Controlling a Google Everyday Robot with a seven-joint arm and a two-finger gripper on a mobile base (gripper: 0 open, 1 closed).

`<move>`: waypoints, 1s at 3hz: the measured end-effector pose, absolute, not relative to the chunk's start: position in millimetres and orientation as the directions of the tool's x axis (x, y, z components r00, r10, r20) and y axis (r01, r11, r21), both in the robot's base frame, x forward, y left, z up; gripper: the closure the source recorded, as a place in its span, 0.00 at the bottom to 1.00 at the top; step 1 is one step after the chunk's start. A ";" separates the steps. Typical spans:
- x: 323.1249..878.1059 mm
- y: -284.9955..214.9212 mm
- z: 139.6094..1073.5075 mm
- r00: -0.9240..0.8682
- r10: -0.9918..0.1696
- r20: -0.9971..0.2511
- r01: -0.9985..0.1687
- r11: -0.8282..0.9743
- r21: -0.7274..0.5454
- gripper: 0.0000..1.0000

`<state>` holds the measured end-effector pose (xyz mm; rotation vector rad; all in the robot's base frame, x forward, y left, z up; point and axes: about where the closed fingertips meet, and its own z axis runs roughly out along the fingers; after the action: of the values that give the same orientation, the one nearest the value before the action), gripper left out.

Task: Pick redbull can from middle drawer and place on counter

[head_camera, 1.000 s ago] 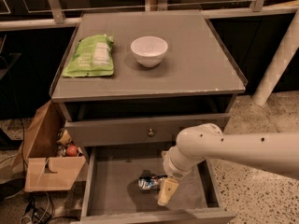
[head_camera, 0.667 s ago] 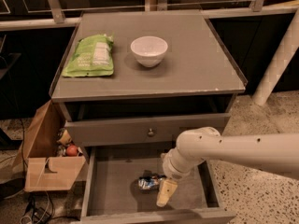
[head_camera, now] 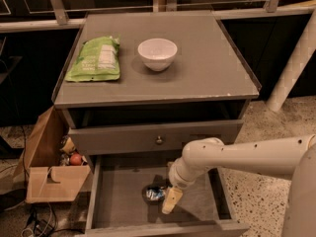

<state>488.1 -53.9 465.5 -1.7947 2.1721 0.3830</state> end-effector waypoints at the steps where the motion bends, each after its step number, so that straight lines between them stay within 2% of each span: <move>1: 488.5 -51.8 444.2 -0.185 -0.900 -0.394 -0.980 0.199 0.006 0.00; 3: 500.7 -47.4 419.8 -0.179 -0.895 -0.409 -0.980 0.199 -0.007 0.00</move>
Offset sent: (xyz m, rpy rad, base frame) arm 0.0066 0.0067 -0.0541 0.0264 -0.0318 -0.0387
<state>500.7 -47.4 419.8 -1.7653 2.1577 0.3697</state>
